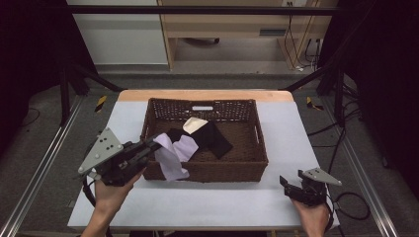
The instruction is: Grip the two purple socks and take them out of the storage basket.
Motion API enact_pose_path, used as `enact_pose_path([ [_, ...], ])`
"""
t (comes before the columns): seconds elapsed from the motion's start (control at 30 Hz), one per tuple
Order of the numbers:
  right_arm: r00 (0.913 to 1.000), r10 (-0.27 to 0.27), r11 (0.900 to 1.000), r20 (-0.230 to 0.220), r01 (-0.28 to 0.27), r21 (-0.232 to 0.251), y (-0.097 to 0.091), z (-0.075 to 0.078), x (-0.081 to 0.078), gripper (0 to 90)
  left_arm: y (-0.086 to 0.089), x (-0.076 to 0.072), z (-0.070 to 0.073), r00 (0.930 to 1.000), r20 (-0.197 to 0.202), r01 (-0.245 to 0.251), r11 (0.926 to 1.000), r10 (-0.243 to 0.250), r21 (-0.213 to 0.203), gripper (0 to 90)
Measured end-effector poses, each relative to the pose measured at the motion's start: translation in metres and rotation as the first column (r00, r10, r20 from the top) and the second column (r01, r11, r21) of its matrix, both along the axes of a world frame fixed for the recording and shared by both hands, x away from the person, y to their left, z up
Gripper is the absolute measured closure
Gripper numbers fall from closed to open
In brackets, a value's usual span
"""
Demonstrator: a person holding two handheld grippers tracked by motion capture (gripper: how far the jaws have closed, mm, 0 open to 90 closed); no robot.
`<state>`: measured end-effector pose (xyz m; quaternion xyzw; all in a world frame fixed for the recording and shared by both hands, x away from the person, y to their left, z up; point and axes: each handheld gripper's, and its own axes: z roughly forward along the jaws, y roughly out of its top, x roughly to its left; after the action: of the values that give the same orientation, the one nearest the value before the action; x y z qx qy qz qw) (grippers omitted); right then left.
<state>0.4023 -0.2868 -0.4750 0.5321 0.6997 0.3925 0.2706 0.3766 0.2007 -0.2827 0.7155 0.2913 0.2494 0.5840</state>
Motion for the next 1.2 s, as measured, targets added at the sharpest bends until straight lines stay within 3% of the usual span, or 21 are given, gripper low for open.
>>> enact_pose_path([
  [0.17, 1.0, -0.001, 1.0, 0.001, 0.001, 0.003, 0.001, 0.0, 0.0, 26.6, 0.001, -0.011, -0.022, 0.9997, -0.022, -0.007, 0.9989, 0.008, 0.047, 84.8],
  [0.27, 1.0, 0.002, 1.0, 0.002, -0.002, 0.002, 0.001, 0.0, 0.0, 26.7, 0.002, -0.012, -0.037, 0.9985, -0.055, -0.001, 0.9981, 0.005, 0.062, 84.8],
  [0.47, 1.0, 0.002, 1.0, 0.006, -0.002, 0.006, 0.001, 0.0, -0.001, 26.8, -0.001, -0.013, -0.075, 0.9923, -0.124, 0.017, 0.9961, -0.007, 0.087, 84.9],
  [0.7, 1.0, 0.006, 1.0, 0.002, -0.006, 0.004, 0.001, -0.001, -0.001, 26.7, -0.008, -0.011, -0.1, 0.9851, -0.172, 0.024, 0.9904, 0.0, 0.136, 84.9],
  [0.83, 1.0, 0.007, 1.0, -0.002, -0.007, 0.004, 0.002, -0.001, -0.002, 26.9, -0.014, -0.003, -0.126, 0.9736, -0.228, 0.026, 0.9853, 0.013, 0.169, 84.9],
  [0.87, 1.0, 0.007, 1.0, -0.002, -0.007, 0.004, 0.002, -0.001, -0.002, 26.9, -0.014, -0.003, -0.126, 0.9736, -0.228, 0.026, 0.9853, 0.013, 0.169, 84.9],
  [0.9, 1.0, 0.01, 0.9999, -0.001, -0.01, 0.004, 0.002, -0.001, -0.002, 27.0, -0.016, 0.001, -0.136, 0.9675, -0.252, 0.026, 0.9833, 0.02, 0.18, 84.9],
  [1.0, 0.9999, 0.011, 0.9999, -0.008, -0.011, 0.011, 0.003, -0.001, 0.0, 27.1, -0.017, 0.007, -0.15, 0.9542, -0.298, 0.028, 0.9822, 0.029, 0.186, 84.6],
  [1.2, 0.9998, 0.016, 0.9999, -0.009, -0.016, 0.003, 0.002, -0.002, 0.001, 27.3, -0.02, 0.013, -0.168, 0.9326, -0.359, 0.044, 0.9784, 0.033, 0.202, 77.5],
])
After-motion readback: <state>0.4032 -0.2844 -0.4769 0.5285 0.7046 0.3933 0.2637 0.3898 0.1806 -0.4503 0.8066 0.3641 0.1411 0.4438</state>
